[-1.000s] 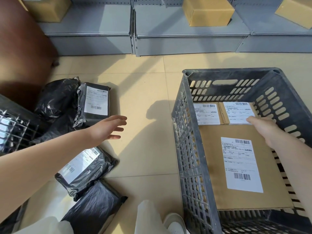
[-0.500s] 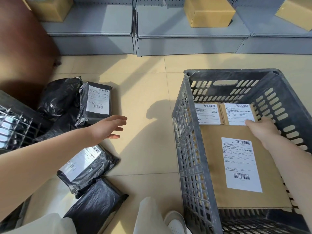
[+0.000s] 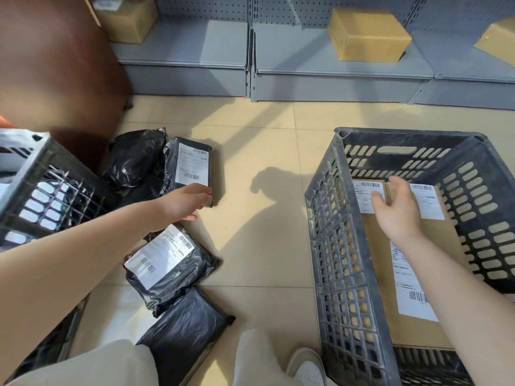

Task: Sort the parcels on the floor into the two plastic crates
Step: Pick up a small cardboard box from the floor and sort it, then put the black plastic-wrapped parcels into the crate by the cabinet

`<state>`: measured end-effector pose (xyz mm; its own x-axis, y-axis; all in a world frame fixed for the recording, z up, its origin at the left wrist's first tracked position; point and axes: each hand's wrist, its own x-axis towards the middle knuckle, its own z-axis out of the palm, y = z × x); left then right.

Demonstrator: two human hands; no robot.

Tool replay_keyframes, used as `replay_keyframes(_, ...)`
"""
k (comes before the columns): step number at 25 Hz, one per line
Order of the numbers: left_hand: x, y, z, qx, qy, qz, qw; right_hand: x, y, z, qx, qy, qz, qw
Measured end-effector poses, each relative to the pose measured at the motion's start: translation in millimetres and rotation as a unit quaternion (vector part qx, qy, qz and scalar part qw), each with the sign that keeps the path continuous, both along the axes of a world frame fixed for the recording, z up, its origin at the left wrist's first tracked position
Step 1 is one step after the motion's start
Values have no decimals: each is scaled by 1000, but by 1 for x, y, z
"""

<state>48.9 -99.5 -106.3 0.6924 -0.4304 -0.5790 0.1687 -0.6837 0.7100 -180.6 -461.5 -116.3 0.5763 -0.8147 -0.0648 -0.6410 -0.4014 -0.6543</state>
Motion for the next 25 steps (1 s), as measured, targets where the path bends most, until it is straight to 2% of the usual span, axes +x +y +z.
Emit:
replay_keyframes(7, 24, 38, -1, 125, -94, -63, 986, 64, 25, 57, 14, -143, -44, 989)
replay_keyframes(13, 36, 69, -9, 181, -123, -52, 974, 116, 81, 74, -15, -151, 70, 986)
replay_keyframes(16, 38, 93, -29, 228, -116, -84, 963, 135, 117, 58, -8, -117, 120, 986)
replay_keyframes(20, 40, 121, -50, 256, -117, -156, 947, 148, 164, 19, 79, -72, 147, 983)
replay_keyframes(23, 28, 144, -65, 229, -76, -178, 954, 141, 198, -18, 136, 13, 195, 971)
replay_keyframes(25, 14, 160, -84, 227, -60, -183, 955, 128, 219, -40, 140, 88, 252, 954)
